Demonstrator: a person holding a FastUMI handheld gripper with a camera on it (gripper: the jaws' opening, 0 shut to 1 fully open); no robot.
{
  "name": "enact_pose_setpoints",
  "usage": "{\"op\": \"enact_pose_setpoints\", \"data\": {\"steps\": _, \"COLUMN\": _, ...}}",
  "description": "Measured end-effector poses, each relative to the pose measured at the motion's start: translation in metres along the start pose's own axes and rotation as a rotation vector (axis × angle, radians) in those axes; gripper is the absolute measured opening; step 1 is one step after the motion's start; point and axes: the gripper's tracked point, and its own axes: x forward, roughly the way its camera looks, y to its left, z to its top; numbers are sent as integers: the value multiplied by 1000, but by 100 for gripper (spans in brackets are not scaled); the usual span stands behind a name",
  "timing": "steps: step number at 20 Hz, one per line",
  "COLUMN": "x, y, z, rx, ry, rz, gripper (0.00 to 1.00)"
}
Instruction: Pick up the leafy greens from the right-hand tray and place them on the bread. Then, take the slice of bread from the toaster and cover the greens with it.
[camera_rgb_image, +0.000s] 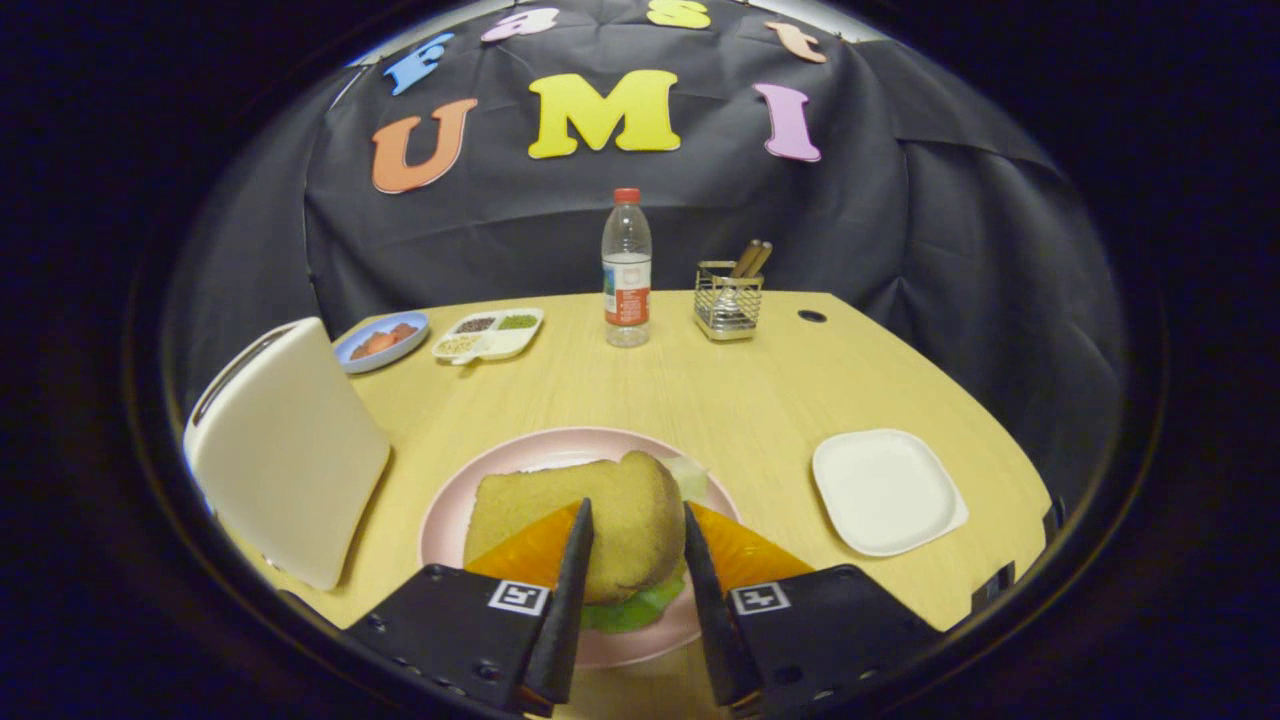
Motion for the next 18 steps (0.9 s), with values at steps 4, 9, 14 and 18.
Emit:
{"op": "enact_pose_setpoints", "data": {"steps": 4, "x": -6, "y": -4, "z": -3, "rx": -35, "ry": 31, "rz": -13, "gripper": 69}}
{"op": "enact_pose_setpoints", "data": {"steps": 9, "x": -34, "y": 3, "z": 23, "rx": -39, "ry": -102, "rz": 24, "gripper": 98}}
{"op": "enact_pose_setpoints", "data": {"steps": 14, "x": -87, "y": 9, "z": 50, "rx": -64, "ry": -238, "rz": 19, "gripper": 97}}
{"op": "enact_pose_setpoints", "data": {"steps": 18, "x": -127, "y": 23, "z": 67, "rx": -45, "ry": -337, "rz": 82, "gripper": 96}}
